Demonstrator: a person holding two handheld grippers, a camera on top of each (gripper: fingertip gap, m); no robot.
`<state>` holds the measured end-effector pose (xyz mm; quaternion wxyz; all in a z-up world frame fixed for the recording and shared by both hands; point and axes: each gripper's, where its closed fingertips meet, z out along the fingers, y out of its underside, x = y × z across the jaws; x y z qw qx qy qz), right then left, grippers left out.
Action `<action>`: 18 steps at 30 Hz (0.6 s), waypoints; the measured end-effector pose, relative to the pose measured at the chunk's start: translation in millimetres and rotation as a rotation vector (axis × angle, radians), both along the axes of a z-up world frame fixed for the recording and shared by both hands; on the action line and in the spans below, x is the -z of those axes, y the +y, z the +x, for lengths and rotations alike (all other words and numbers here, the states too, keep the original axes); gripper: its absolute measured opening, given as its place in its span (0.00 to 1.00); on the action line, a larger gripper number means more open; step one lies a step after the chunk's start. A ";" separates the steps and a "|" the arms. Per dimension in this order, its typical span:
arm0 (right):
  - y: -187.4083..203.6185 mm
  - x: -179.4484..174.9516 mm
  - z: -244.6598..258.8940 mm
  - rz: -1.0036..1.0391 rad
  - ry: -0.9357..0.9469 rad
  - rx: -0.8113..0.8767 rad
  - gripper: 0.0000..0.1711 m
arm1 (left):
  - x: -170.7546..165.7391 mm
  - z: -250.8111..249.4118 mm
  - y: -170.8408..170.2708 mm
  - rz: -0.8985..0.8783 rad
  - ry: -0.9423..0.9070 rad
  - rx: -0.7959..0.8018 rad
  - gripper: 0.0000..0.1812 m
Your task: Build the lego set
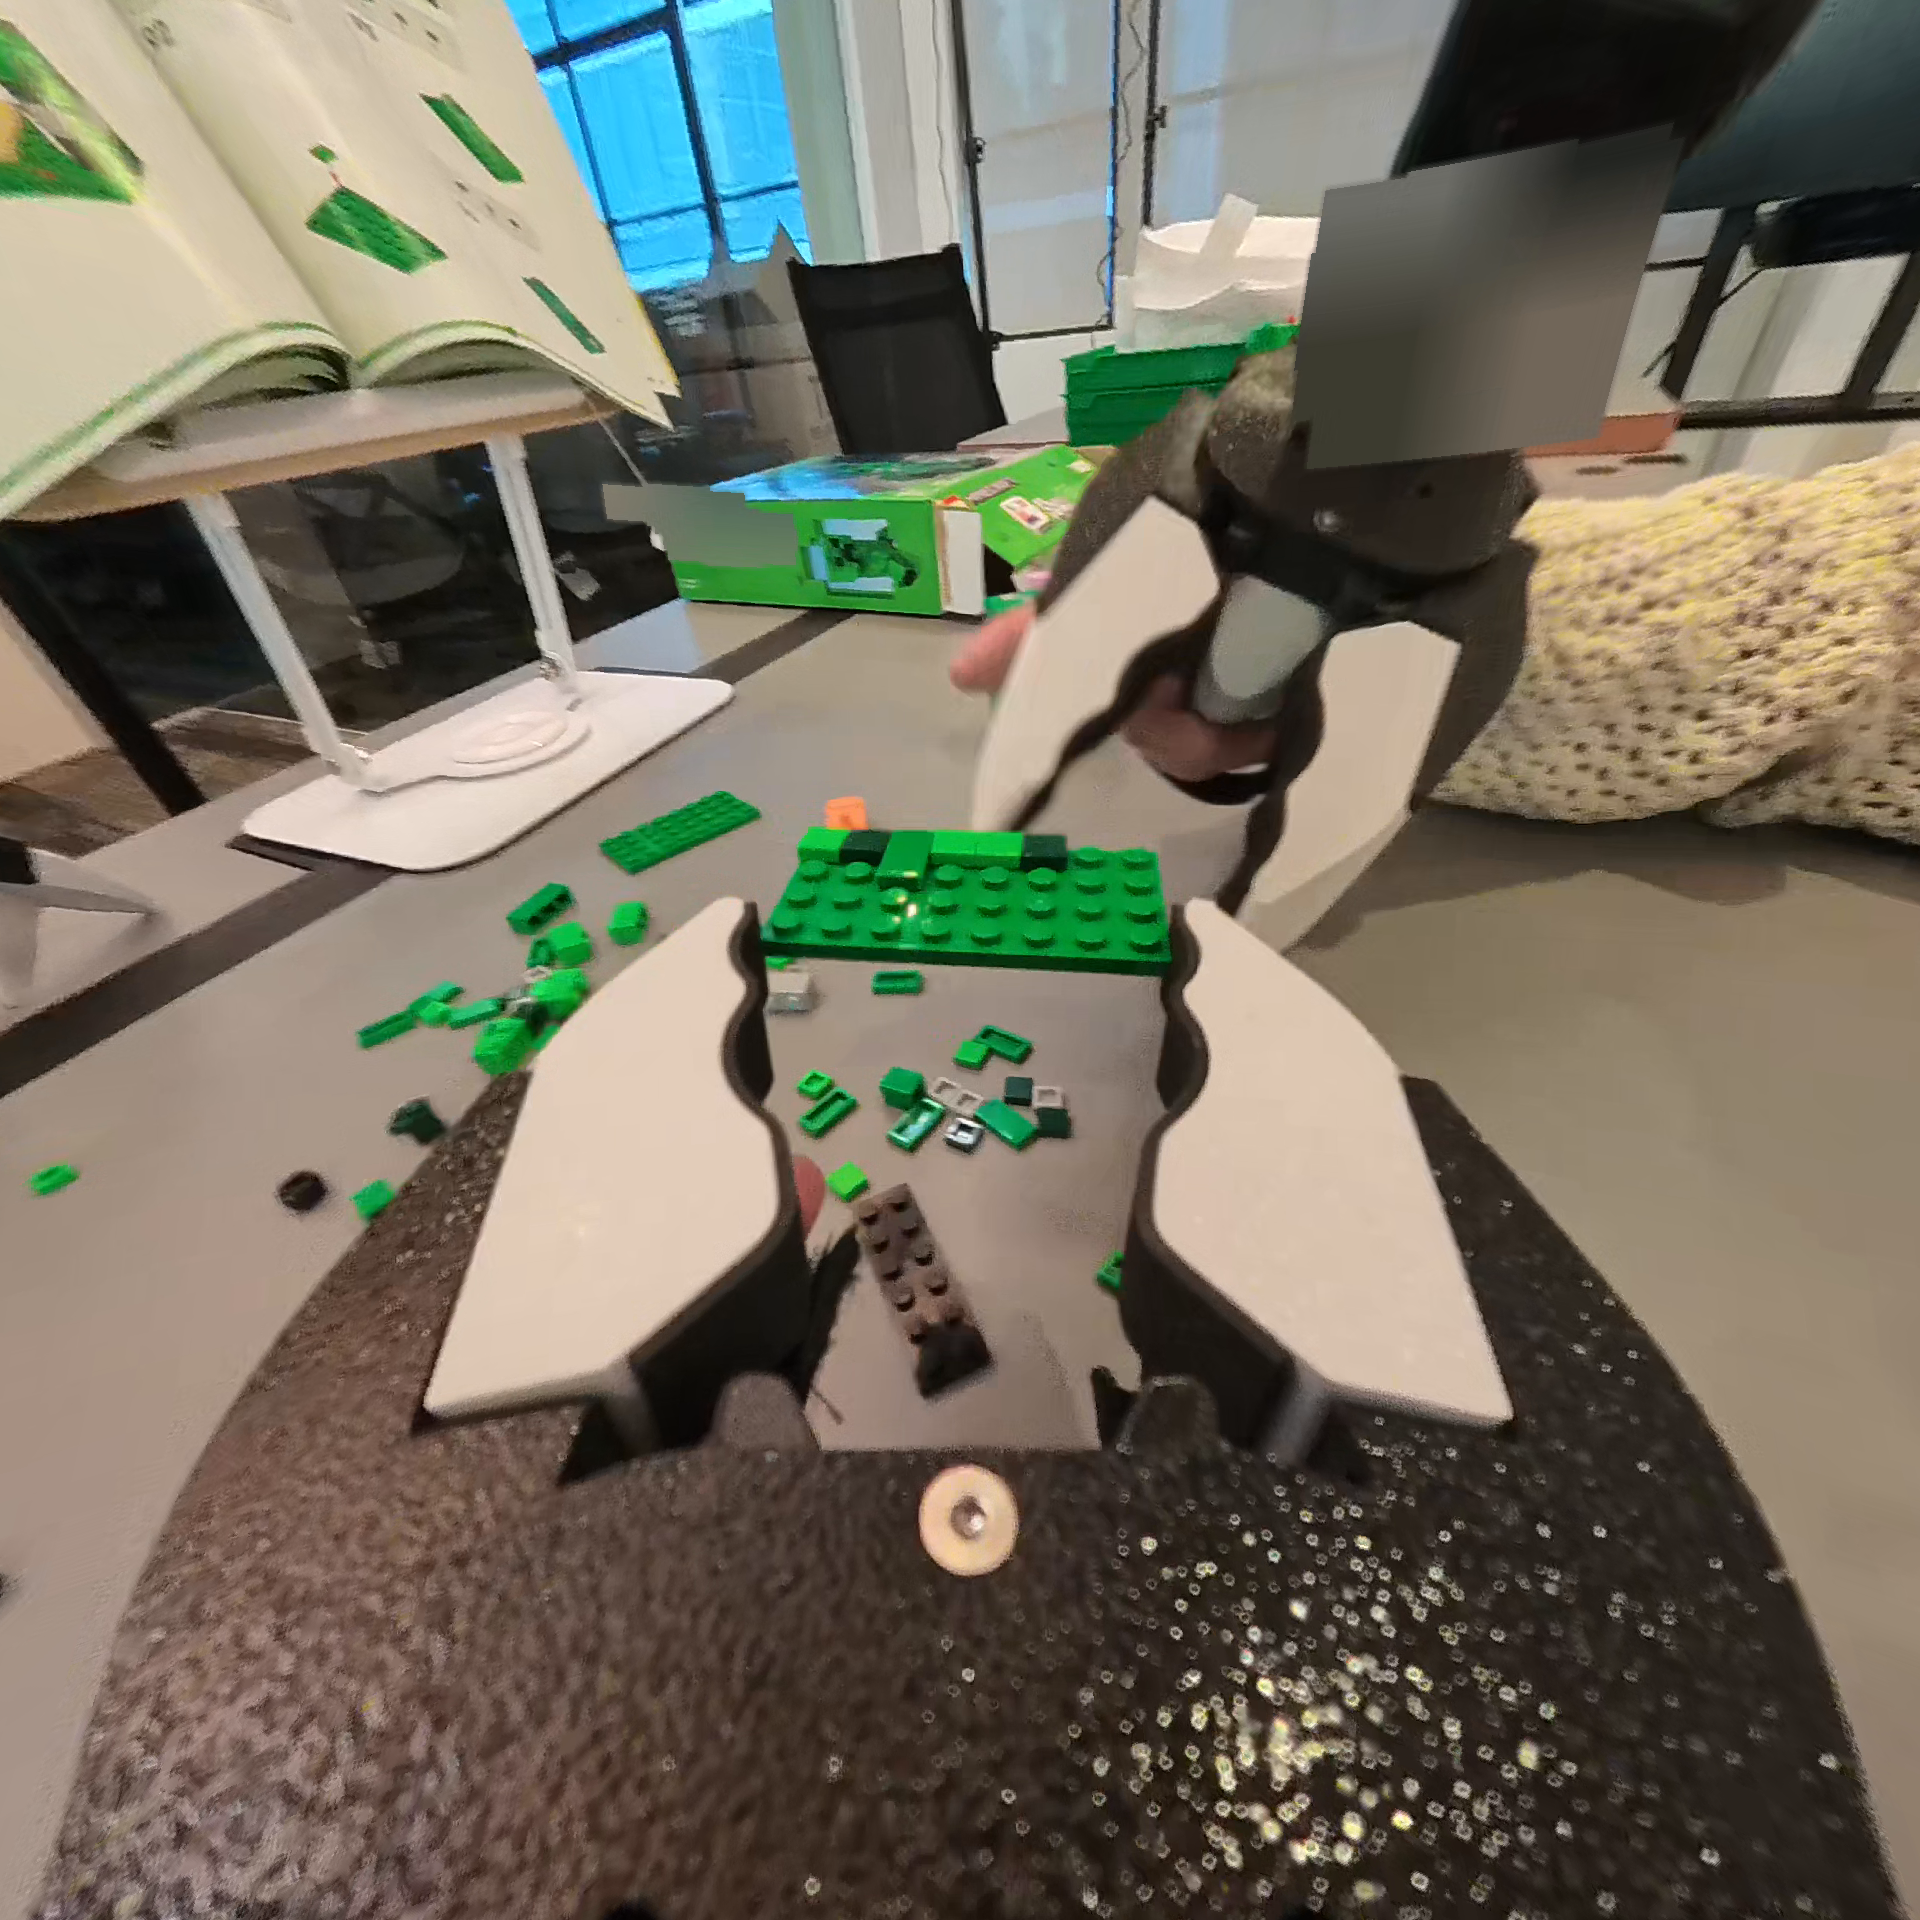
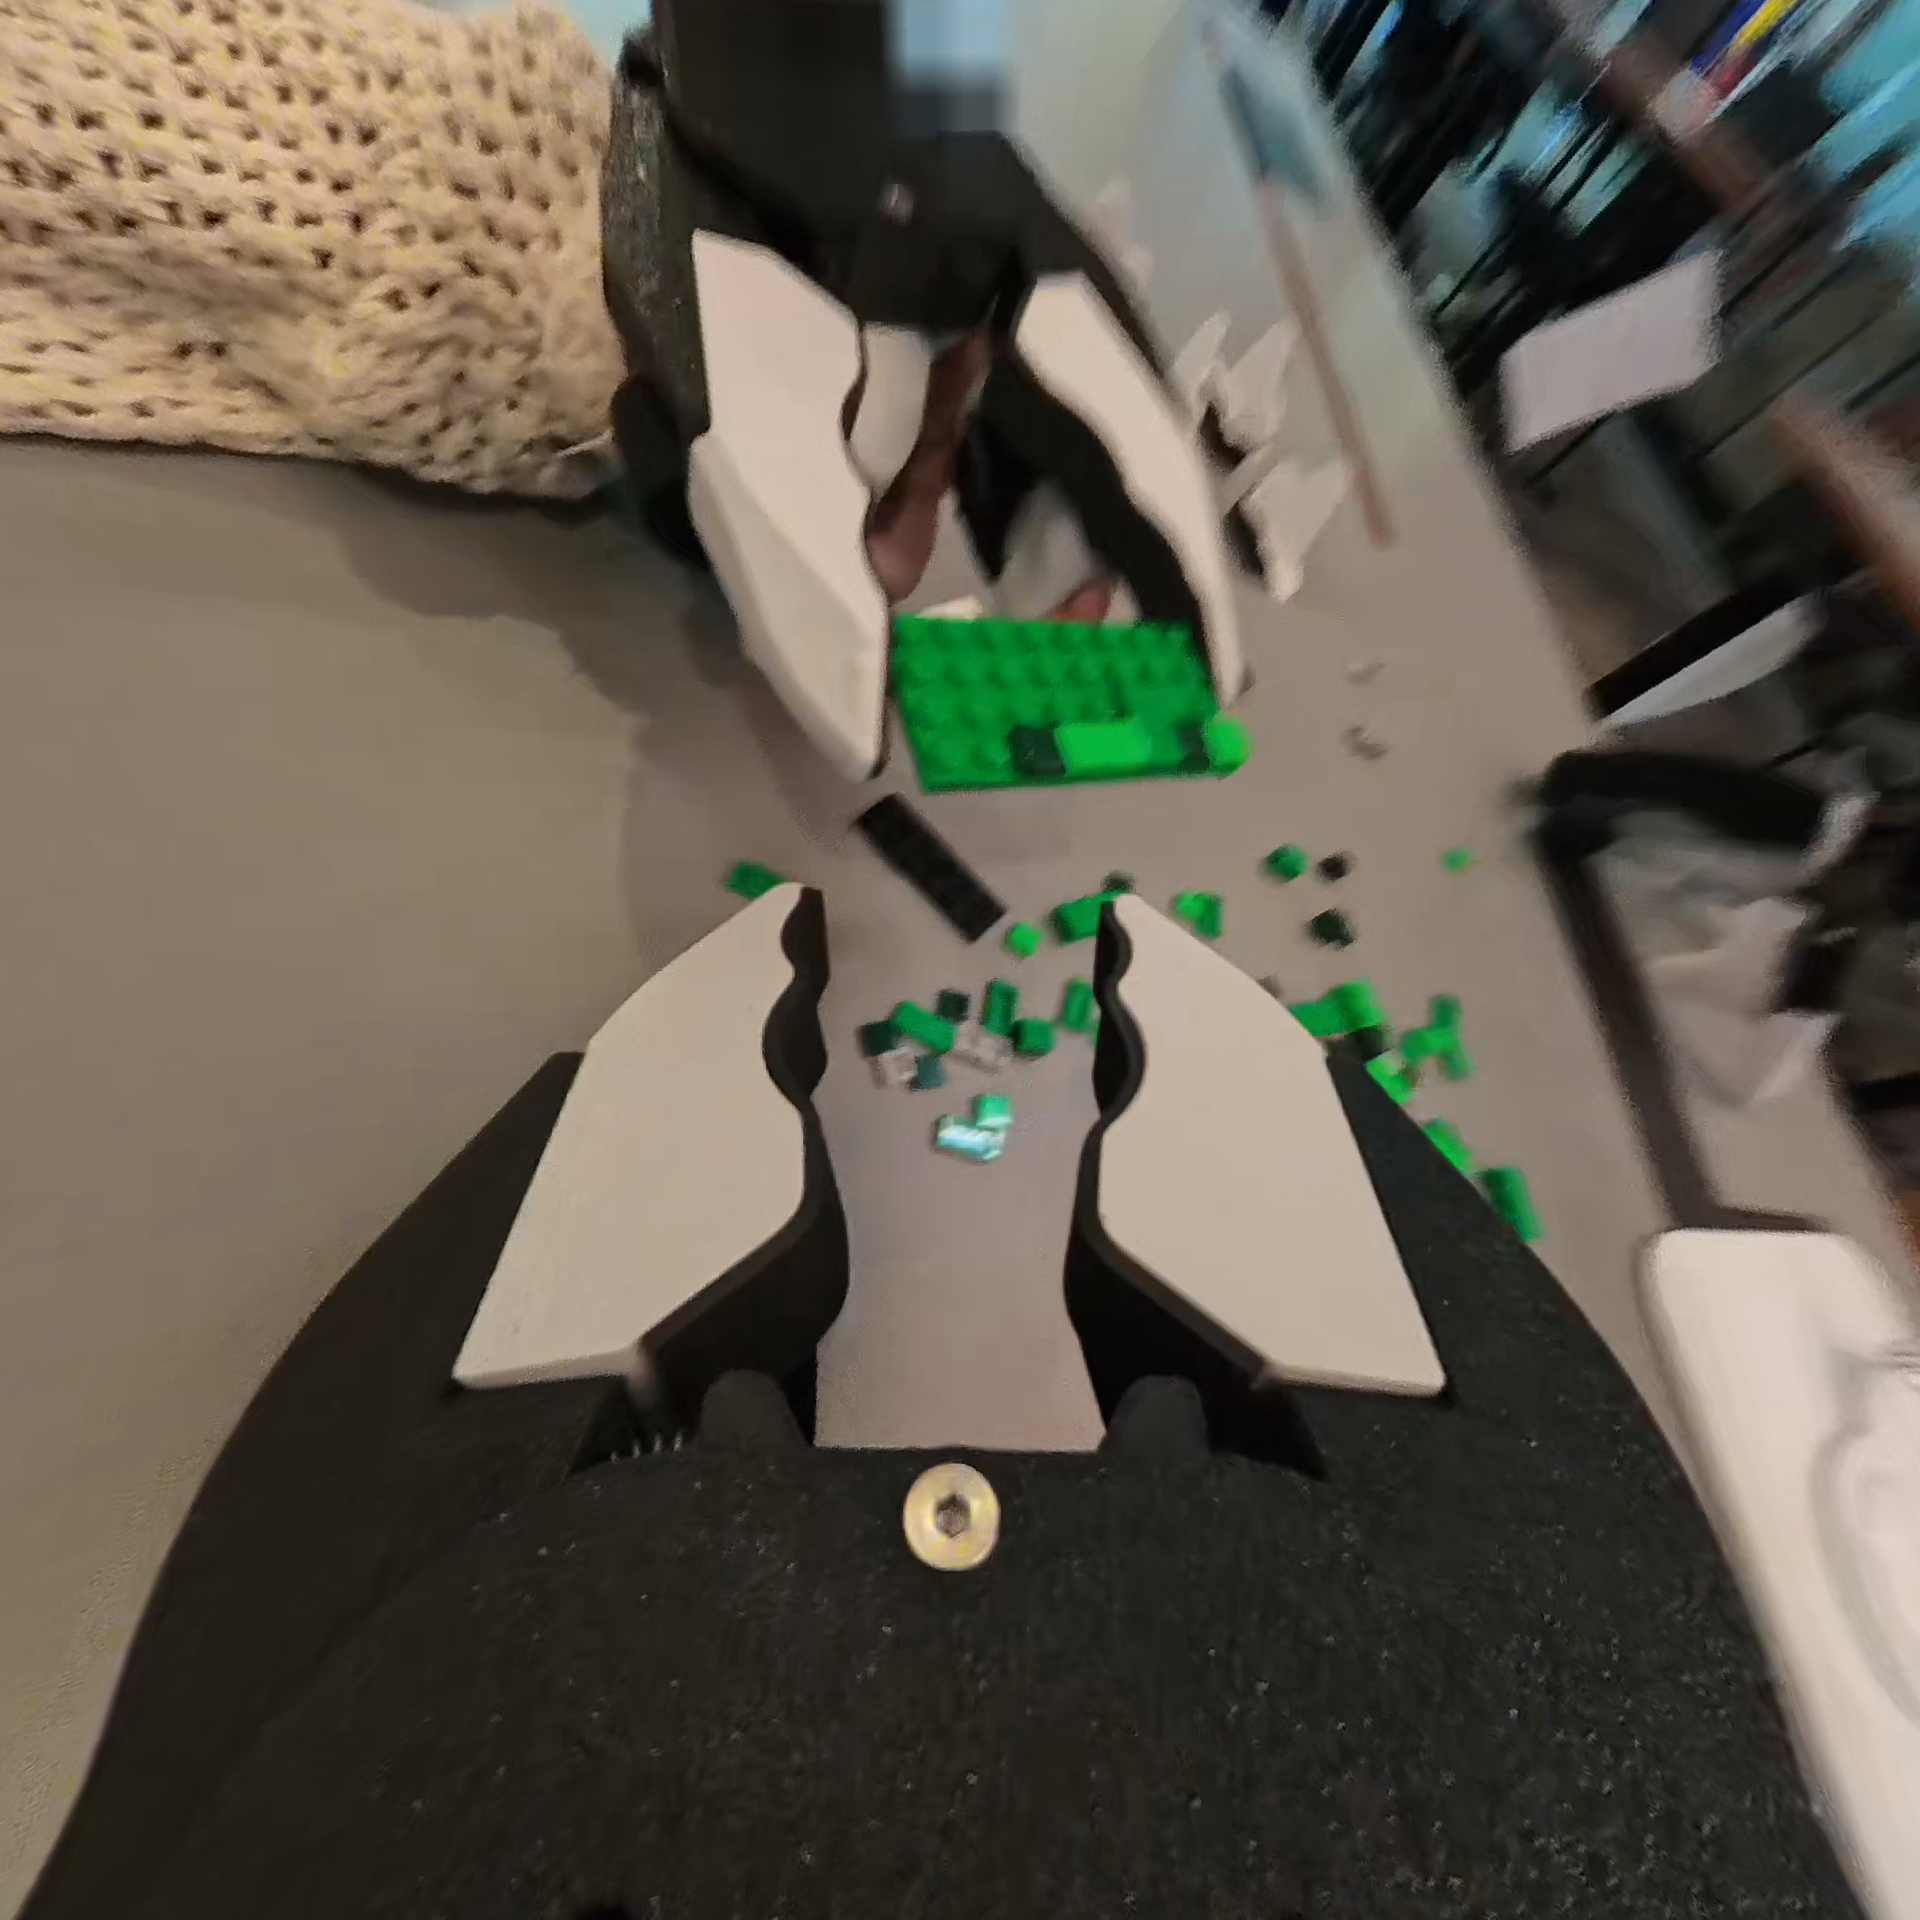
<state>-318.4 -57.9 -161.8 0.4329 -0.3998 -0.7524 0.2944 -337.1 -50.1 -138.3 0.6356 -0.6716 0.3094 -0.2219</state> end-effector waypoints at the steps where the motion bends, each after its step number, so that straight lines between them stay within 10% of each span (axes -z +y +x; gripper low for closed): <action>1: 4.0 -8.9 -3.0 0.084 0.087 0.012 0.30 | 1.6 2.9 -1.6 -0.025 -0.011 0.024 0.40; 8: -4.0 -30.1 -4.7 0.732 0.324 -0.002 0.24 | 2.4 17.8 -12.8 -0.122 -0.110 0.158 0.40; 18: -3.9 -29.2 -7.7 0.966 0.393 0.012 0.04 | -2.2 20.2 -11.8 0.026 -0.018 0.116 0.45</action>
